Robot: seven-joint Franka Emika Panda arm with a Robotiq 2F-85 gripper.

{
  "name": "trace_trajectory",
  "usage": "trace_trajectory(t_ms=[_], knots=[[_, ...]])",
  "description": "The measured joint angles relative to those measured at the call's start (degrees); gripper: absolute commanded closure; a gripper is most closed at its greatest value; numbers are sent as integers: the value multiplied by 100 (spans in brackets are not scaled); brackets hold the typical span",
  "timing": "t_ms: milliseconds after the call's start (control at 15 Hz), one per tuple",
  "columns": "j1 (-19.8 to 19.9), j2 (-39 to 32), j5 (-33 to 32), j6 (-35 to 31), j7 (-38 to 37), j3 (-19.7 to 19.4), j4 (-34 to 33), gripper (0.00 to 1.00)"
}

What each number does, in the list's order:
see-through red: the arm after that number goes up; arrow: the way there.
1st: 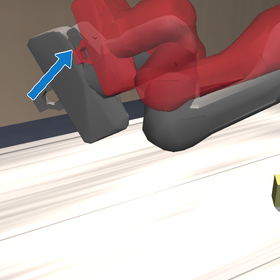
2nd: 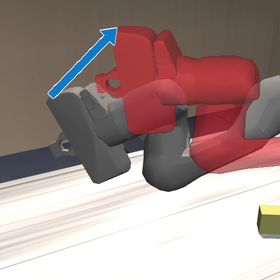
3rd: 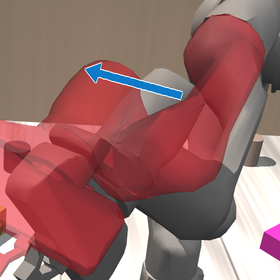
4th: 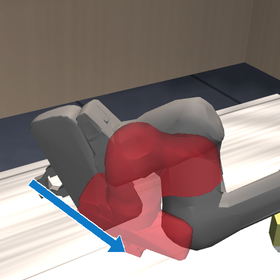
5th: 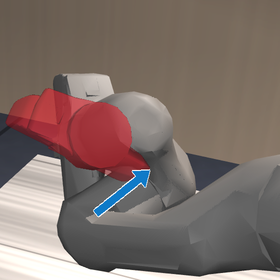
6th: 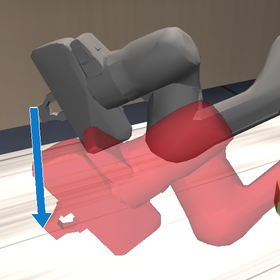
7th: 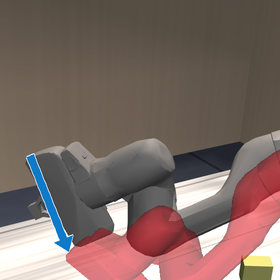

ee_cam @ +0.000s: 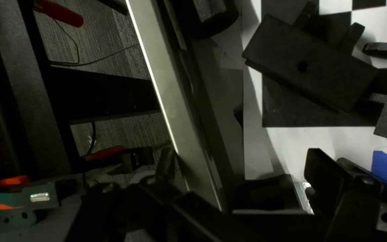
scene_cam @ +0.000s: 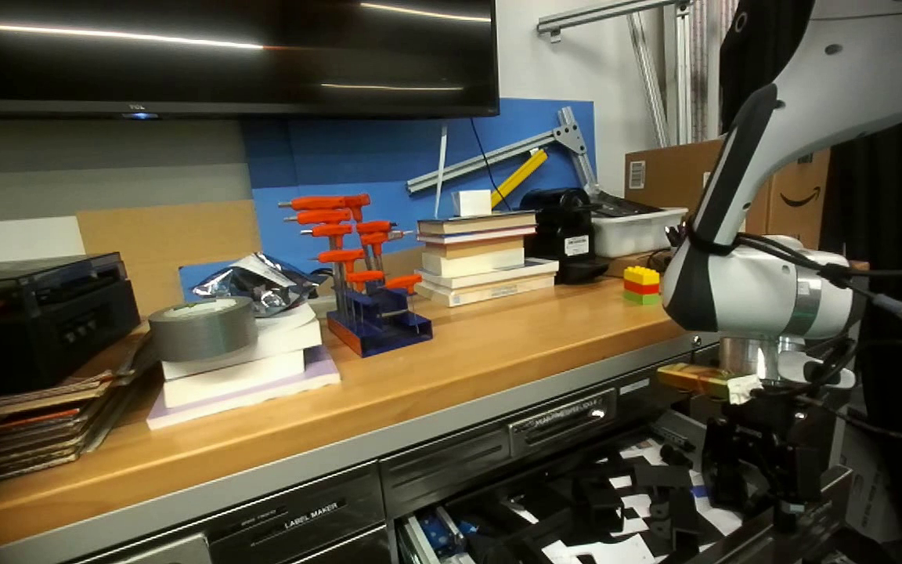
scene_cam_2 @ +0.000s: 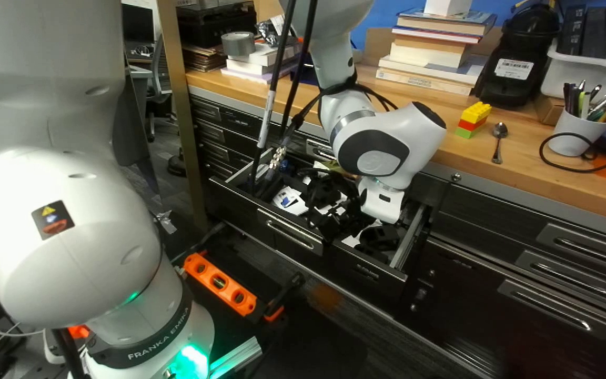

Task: Put the black object in the top drawer

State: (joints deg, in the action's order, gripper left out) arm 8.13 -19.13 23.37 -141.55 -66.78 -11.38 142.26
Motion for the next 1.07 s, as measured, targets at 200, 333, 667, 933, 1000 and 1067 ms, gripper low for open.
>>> trace_trajectory(t_ms=[200,333,667,933,1000,1067], knots=[[2,-250,60,-219,129,71,-176,0],[7,-400,186,-463,324,195,-319,0],[36,-660,669,-1076,1227,645,-771,0],[75,-783,908,-1282,1989,890,-979,0],[76,-786,947,-1282,2135,925,-972,0],[67,-779,950,-1279,2233,940,-965,0]])
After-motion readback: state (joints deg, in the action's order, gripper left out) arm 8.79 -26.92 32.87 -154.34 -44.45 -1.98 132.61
